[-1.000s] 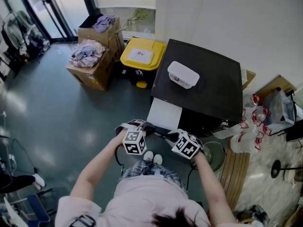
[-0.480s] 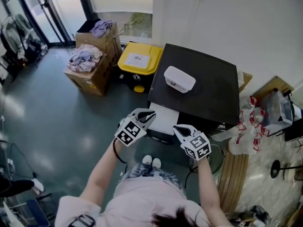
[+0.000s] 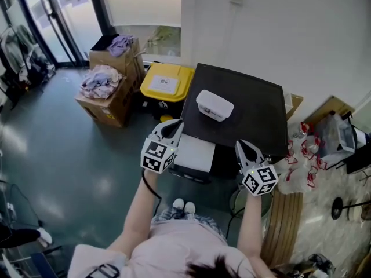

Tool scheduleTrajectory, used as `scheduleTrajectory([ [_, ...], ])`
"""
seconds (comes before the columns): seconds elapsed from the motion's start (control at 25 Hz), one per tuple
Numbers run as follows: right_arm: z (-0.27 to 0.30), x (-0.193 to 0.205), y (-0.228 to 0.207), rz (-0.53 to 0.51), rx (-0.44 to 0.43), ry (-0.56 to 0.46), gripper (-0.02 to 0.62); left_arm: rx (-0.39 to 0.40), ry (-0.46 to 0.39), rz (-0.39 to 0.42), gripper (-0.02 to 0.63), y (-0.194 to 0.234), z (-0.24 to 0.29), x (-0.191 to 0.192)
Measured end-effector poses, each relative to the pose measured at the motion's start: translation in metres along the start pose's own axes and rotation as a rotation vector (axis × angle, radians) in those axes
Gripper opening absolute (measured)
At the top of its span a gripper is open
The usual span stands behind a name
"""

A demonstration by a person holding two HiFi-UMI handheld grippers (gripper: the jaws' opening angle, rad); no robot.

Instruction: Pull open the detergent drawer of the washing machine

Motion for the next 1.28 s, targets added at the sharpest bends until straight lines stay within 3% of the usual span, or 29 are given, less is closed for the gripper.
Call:
scheduleTrajectory([
  [0.24, -0.031, -0.027, -0.019, 0.042, 0.215, -0.186, 0.017, -0.043, -0.050, -0.012, 0.026, 0.000, 0.002, -0.020],
  [0.48, -0.057, -0.030, -0.037, -0.001, 0.347, -0.202, 0.017, -0.039, -0.058, 0.000, 0.026, -0.010, 0.009, -0.025],
  [0.72, -0.064, -0.023, -0.047, 0.024, 0.400, -0.207, 0.015, -0.039, -0.069, -0.007, 0.025, -0.011, 0.014, -0.027],
  [1.28, -0.062, -0.018, -0.047, 0.009, 0.418, -0.180, 0.015, -0.024, -0.046, -0.013, 0.025, -0.013, 0.018, -0.023],
])
Point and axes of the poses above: the fingertips, and each gripper's own axes: z forward along the fingers, y to its left, x out of its underside, the point moved 9 cm from there along -z, backward along the fingers, and after that the axes turned 1 degree about -z, right-handed, at the moved point
